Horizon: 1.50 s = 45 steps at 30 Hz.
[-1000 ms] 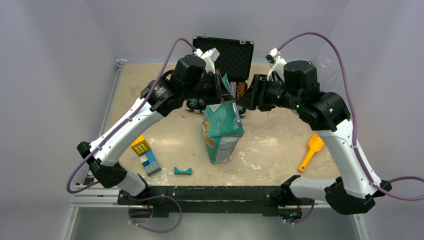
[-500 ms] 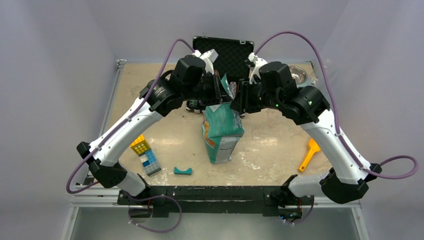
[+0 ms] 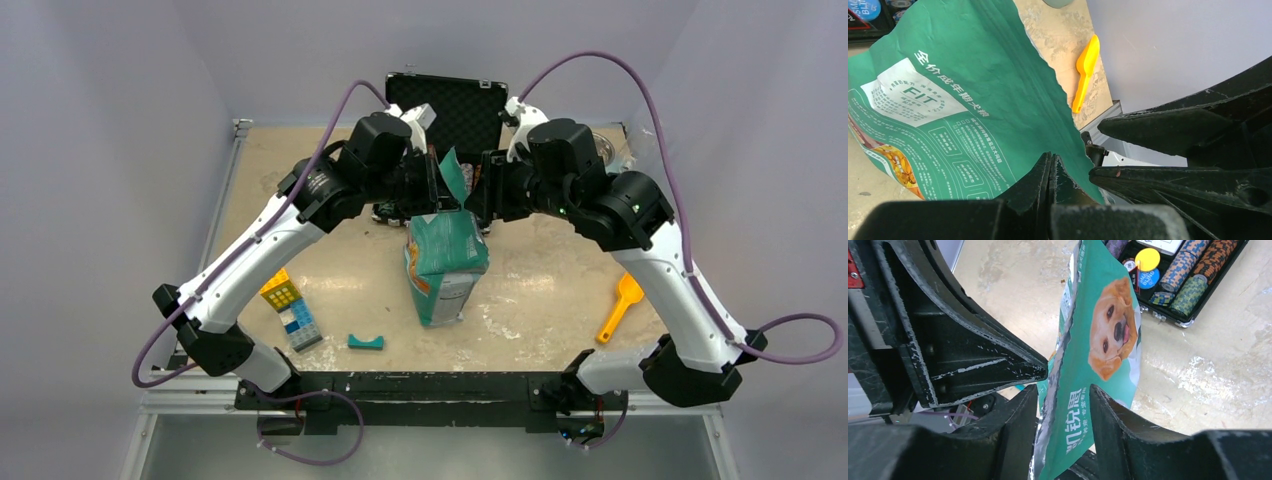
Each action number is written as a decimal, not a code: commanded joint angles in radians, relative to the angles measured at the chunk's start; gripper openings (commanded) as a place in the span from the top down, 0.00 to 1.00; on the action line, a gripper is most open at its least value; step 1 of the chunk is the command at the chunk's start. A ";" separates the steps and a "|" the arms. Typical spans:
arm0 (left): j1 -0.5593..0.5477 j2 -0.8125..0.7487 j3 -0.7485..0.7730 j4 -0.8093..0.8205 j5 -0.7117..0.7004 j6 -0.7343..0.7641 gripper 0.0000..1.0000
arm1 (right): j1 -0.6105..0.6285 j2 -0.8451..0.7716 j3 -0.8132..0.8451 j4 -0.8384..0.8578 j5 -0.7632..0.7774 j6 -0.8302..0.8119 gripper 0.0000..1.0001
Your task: Serve the pet food
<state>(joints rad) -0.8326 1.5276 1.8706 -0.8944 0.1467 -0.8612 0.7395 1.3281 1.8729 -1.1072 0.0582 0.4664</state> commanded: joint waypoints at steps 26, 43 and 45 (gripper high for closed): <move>0.004 0.019 0.076 0.040 0.083 -0.017 0.65 | 0.004 -0.050 0.030 -0.033 0.016 0.014 0.55; 0.004 0.021 0.057 0.006 0.082 0.010 0.92 | 0.059 -0.014 -0.007 -0.032 0.094 0.001 0.69; 0.004 0.022 0.058 0.002 0.082 0.012 0.94 | 0.060 -0.010 0.002 -0.041 0.122 -0.005 0.71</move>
<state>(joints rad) -0.8272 1.5528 1.9121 -0.8860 0.2230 -0.8715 0.7925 1.3136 1.8690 -1.1469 0.1081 0.4706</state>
